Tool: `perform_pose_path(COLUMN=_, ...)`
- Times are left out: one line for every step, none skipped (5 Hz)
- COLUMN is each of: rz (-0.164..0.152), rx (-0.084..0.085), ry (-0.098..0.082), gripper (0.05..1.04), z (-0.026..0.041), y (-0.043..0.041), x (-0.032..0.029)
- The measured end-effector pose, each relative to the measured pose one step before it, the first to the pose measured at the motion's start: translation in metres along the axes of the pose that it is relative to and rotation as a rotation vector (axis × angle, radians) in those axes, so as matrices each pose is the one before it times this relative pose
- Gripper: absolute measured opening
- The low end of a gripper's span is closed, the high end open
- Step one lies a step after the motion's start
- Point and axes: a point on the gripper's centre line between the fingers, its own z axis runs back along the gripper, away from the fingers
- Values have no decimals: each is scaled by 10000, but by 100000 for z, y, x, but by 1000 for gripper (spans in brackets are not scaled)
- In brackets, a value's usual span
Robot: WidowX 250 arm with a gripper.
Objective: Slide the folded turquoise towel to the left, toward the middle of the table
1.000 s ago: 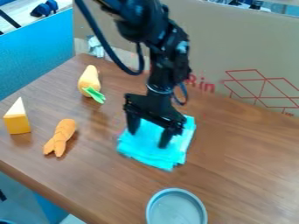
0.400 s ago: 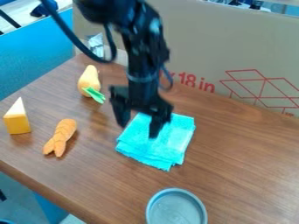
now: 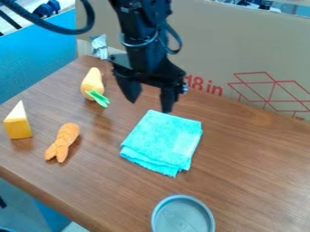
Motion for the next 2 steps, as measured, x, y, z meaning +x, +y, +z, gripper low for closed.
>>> perform_pose_path(rz=-756, rx=-655, ry=1539, gripper=1001, z=-639, y=-3201, x=-1203)
perform_pose_path(rz=-352, rx=-681, ry=597, gripper=1001, z=-882, y=-2300, x=-841)
